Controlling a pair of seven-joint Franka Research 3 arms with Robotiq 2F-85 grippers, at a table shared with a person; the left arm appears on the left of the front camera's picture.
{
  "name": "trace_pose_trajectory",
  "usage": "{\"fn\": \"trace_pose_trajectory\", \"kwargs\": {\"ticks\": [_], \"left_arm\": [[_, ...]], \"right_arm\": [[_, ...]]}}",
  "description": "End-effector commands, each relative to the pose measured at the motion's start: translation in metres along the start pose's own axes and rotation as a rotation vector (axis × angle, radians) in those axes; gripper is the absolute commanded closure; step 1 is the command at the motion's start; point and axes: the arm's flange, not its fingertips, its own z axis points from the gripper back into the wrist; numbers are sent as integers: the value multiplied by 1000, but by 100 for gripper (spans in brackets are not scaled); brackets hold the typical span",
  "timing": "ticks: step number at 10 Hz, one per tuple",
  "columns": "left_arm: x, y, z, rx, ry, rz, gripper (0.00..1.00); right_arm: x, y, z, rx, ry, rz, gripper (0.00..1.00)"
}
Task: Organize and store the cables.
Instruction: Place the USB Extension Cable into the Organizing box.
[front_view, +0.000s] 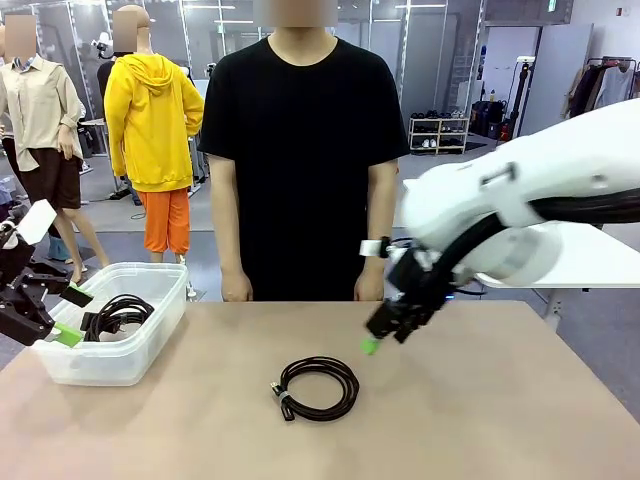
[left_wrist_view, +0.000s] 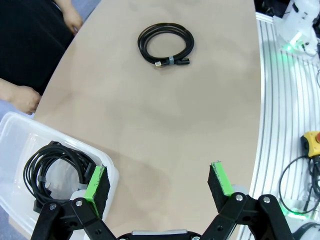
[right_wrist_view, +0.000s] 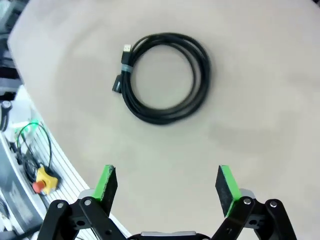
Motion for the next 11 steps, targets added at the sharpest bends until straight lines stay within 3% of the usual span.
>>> {"fn": "trace_pose_trajectory", "kwargs": {"ticks": [1, 4, 6, 9, 11], "left_arm": [[2, 0, 0, 5, 1, 11, 0], [2, 0, 0, 5, 1, 11, 0], [2, 0, 0, 5, 1, 11, 0], [0, 0, 0, 0, 0, 0, 0], [31, -13, -15, -14, -16, 120, 0]], "right_arm": [[-45, -31, 29, 24, -71, 100, 0], [-115, -78, 81, -21, -177, 227, 0], [-168, -111, 106, -43, -322, 314, 0], [-230, -140, 114, -89, -441, 400, 0], [-242, -151, 101, -74, -484, 426, 0]]}}
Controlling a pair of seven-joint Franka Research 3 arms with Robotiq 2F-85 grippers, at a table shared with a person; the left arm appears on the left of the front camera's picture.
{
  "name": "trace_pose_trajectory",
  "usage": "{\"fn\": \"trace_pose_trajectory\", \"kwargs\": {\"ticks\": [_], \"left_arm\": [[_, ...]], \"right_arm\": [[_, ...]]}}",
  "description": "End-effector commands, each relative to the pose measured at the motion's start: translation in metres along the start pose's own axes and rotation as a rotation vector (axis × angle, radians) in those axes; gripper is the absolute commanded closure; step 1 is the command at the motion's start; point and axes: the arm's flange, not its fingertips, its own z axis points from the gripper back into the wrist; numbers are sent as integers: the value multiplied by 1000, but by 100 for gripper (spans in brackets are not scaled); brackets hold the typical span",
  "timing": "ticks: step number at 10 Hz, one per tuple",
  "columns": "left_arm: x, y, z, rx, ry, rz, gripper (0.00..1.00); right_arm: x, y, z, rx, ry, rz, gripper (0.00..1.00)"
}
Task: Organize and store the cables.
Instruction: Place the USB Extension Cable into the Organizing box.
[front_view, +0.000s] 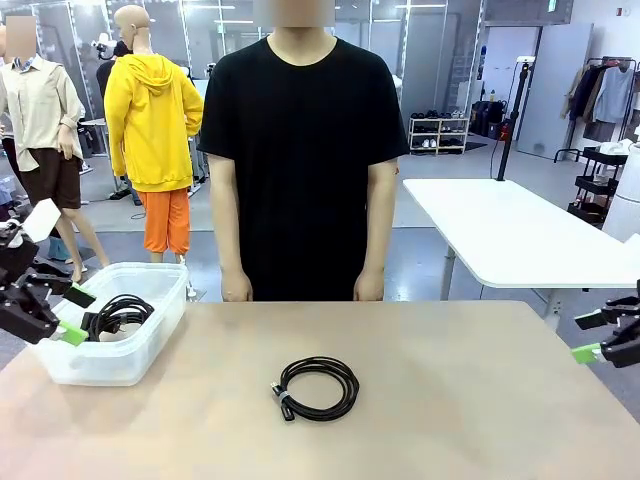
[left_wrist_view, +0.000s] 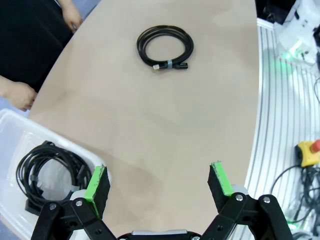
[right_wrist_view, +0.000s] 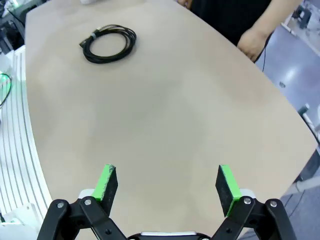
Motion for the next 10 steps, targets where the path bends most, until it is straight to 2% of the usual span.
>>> {"fn": "trace_pose_trajectory", "kwargs": {"ticks": [1, 5, 8, 9, 10], "left_arm": [[32, -18, -19, -21, -22, 132, 0], [91, -65, -81, 9, 51, 313, 0], [101, -82, -123, 2, 115, 321, 0], [110, -76, -95, -14, 83, 309, 0], [110, -76, -95, -14, 83, 309, 0]], "right_arm": [[10, 1, 3, -12, 31, -18, 0], [10, 1, 3, -12, 31, -18, 0], [10, 1, 3, -12, 31, -18, 0], [10, 1, 3, -12, 31, -18, 0], [10, 1, 3, -12, 31, -18, 0]]}}
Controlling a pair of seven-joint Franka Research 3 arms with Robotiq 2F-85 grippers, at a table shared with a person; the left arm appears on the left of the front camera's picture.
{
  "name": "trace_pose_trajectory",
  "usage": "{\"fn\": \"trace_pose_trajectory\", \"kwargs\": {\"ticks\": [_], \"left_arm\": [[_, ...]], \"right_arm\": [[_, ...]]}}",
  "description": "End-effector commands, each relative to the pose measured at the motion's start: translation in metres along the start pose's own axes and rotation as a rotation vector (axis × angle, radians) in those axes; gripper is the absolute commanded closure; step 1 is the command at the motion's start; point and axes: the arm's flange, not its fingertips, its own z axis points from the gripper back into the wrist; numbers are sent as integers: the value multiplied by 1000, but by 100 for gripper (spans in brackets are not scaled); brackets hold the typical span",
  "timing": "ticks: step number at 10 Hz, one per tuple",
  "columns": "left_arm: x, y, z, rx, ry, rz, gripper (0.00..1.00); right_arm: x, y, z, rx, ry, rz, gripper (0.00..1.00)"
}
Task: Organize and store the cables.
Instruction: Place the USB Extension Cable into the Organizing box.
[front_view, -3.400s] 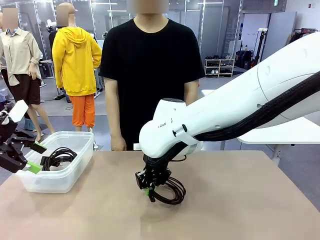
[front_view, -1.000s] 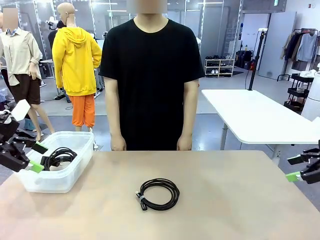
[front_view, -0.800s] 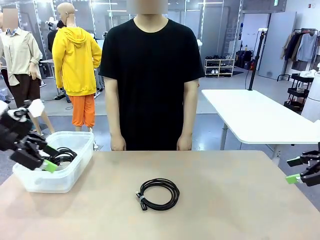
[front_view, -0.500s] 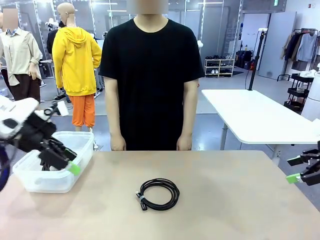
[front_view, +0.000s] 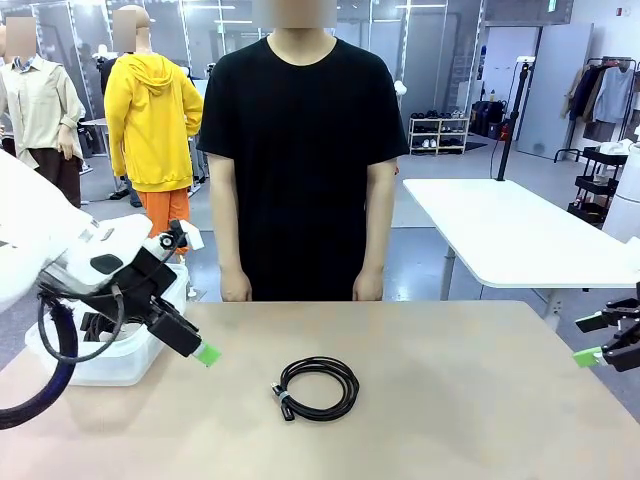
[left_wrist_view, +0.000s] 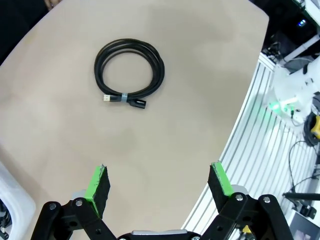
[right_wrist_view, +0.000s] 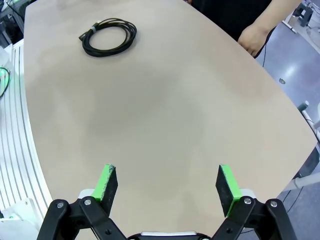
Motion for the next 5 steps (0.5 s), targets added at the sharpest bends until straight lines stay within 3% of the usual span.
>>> {"fn": "trace_pose_trajectory", "kwargs": {"ticks": [1, 4, 5], "left_arm": [[-3, 2, 13, 3, -7, -1, 0], [-1, 7, 12, 10, -15, -3, 0], [18, 0, 1, 61, -19, 158, 0]], "right_arm": [[5, -1, 1, -1, -12, -23, 0], [5, -1, 1, -1, -12, -23, 0], [5, -1, 1, -1, -12, -23, 0]]}}
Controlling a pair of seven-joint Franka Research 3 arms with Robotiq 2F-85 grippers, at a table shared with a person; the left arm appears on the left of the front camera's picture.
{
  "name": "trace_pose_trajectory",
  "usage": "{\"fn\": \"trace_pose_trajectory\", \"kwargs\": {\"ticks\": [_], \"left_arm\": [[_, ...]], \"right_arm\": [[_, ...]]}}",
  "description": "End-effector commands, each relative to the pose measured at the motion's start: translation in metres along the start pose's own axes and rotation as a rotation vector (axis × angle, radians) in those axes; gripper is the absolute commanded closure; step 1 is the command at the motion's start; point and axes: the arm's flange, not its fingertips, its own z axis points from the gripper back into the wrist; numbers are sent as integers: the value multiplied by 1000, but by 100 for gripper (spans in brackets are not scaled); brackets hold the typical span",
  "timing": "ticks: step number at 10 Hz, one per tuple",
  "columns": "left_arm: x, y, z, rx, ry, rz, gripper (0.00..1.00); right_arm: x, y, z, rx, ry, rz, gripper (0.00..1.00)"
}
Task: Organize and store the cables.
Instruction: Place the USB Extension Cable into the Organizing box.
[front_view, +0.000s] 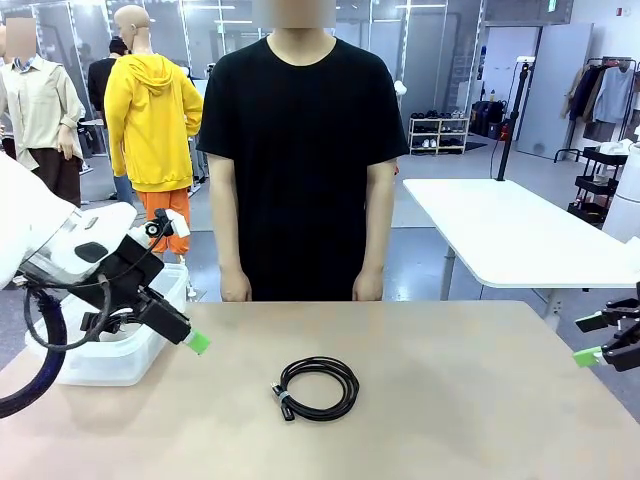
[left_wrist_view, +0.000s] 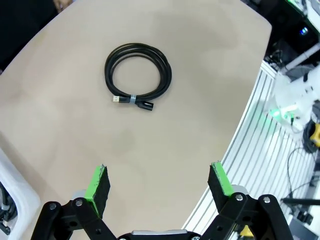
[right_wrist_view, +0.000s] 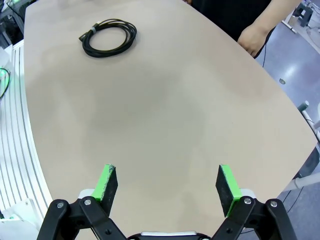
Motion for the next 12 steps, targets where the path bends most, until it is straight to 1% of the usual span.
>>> {"fn": "trace_pose_trajectory", "kwargs": {"ticks": [1, 2, 3, 4, 5, 6, 7, 8, 9, 11, 12], "left_arm": [[35, -26, -17, 68, 13, 259, 0], [50, -43, -21, 112, 27, 326, 0], [62, -55, -31, 124, 93, 442, 0], [73, -63, -45, 159, 157, 487, 0], [83, -66, -61, 176, 226, 546, 0], [89, -63, -78, 237, 285, 587, 0], [93, -57, -96, 241, 292, 617, 0], [94, -47, -116, 283, 265, 657, 0], [92, -33, -139, 325, 274, 716, 0], [89, -17, -177, 413, 287, 763, 0], [89, -13, -188, 422, 293, 797, 0]], "right_arm": [[5, -1, 1, -1, -10, -21, 0], [5, -1, 1, -1, -10, -21, 0], [5, -1, 1, -1, -10, -21, 0], [5, -1, 1, -1, -10, -21, 0], [5, -1, 1, -1, -10, -21, 0], [5, -1, 1, -1, -10, -21, 0], [5, -1, 1, -1, -10, -21, 0], [5, -1, 1, -1, -10, -21, 0], [5, -1, 1, -1, -10, -21, 0], [5, -1, 1, -1, -10, -21, 0], [5, -1, 1, -1, -10, -21, 0]]}}
